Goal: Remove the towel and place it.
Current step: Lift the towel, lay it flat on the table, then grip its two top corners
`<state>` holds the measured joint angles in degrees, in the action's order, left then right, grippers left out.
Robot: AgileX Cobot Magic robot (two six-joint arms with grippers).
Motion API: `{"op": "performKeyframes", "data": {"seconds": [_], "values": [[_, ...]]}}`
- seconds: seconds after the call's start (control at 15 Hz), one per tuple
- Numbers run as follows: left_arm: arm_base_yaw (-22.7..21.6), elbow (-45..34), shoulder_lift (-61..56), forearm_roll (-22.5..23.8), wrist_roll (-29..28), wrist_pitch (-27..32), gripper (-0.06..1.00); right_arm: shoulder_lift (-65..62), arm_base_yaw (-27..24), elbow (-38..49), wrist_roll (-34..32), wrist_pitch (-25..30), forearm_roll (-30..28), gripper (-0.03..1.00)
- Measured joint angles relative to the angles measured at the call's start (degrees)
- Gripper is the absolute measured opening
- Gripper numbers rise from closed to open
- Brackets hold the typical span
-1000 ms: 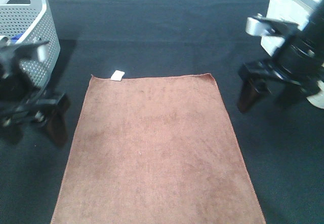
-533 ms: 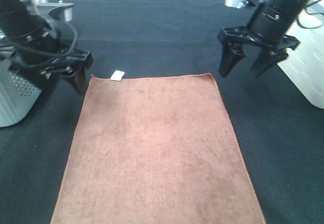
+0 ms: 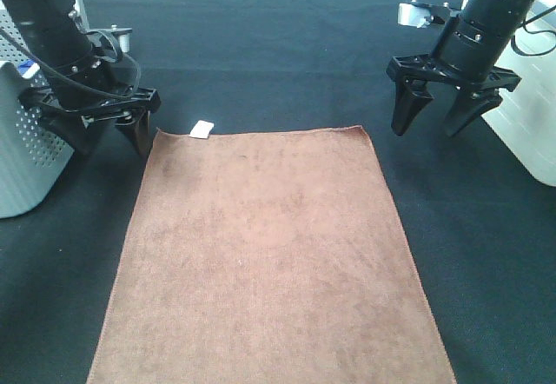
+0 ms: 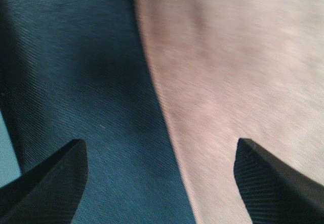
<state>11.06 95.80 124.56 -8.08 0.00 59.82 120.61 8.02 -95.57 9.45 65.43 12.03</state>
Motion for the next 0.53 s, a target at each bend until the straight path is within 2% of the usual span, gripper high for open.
{"op": "performKeyframes", "data": {"seconds": [0.13, 0.27, 0.53], "values": [[-0.1, 0.9, 1.4, -0.3, 0.6, -0.5, 0.75, 0.1, 0.0, 0.0, -1.8, -0.5, 0.1, 0.74], [-0.1, 0.9, 2.7, -0.8, 0.7, -2.2, 0.75, 0.9, 0.0, 0.0, -3.6, -4.2, 0.4, 0.74], [-0.1, 0.9, 5.6, -1.6, 2.5, -9.7, 0.75, 7.0, 0.0, 0.0, -2.4, -12.8, 1.8, 0.74]]}}
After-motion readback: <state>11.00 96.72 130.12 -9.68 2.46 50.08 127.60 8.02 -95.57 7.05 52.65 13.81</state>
